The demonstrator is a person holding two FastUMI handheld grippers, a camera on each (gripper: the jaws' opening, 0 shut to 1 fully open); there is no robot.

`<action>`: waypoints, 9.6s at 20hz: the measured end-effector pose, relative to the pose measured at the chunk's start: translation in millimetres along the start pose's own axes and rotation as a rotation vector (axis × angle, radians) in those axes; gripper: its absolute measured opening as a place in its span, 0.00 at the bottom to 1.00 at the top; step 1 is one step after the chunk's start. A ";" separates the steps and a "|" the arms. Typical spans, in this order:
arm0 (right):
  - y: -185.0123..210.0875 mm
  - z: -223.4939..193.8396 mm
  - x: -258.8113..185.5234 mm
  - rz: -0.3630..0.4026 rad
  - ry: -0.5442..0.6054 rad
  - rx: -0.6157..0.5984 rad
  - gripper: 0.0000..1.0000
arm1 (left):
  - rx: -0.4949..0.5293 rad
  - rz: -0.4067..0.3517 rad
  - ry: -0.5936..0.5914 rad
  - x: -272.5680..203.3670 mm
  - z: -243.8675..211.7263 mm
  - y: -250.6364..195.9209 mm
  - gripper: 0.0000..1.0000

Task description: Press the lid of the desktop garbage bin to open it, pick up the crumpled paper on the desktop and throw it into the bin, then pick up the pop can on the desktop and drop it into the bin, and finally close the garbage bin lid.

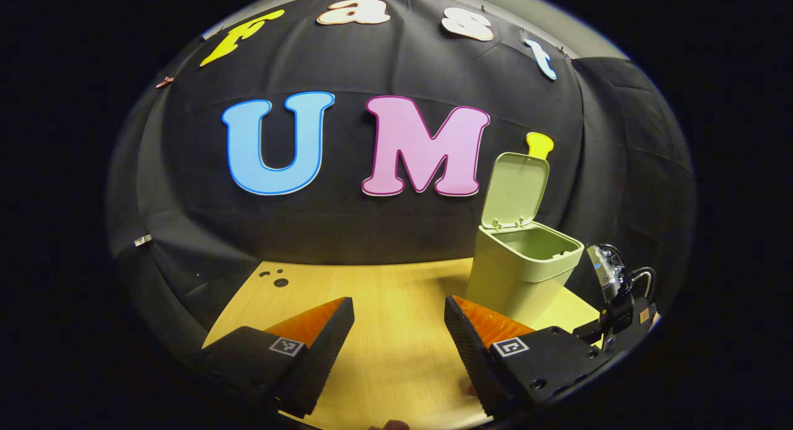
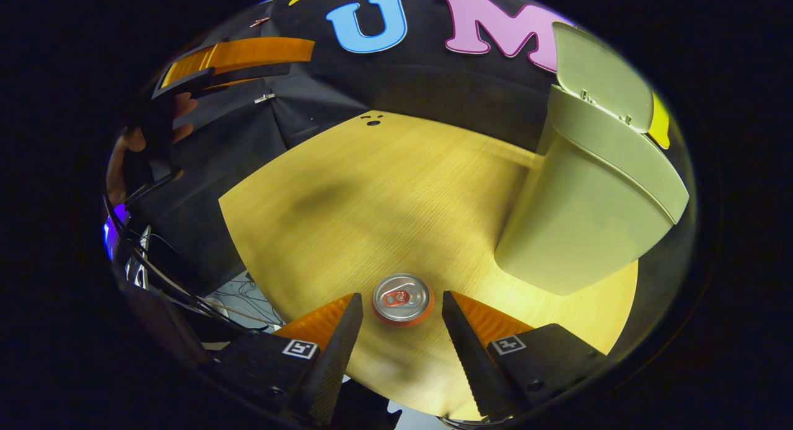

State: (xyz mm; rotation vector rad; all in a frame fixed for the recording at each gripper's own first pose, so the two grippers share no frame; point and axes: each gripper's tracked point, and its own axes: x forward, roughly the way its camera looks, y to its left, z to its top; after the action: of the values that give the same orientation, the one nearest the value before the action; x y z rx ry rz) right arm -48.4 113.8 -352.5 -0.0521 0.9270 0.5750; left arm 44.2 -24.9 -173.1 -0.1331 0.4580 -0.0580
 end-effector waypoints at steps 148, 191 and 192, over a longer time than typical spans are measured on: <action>-229.6 323.0 -201.7 -0.484 -0.697 0.134 0.95 | -0.013 0.032 0.101 -33.2 -54.2 4.4 0.95; -238.6 237.0 -122.3 -0.480 -0.412 0.238 0.95 | 0.018 -0.161 0.141 -10.0 -69.1 -43.5 0.95; -236.2 232.9 -117.6 -0.472 -0.391 0.246 0.95 | 0.020 -0.174 0.139 -10.2 -69.8 -44.2 0.95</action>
State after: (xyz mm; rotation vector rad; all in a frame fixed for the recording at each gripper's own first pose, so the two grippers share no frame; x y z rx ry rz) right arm 185.2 -73.2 -167.1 0.0615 0.5678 0.0244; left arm 2.9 -75.8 -224.4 -0.1501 0.5841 -0.2438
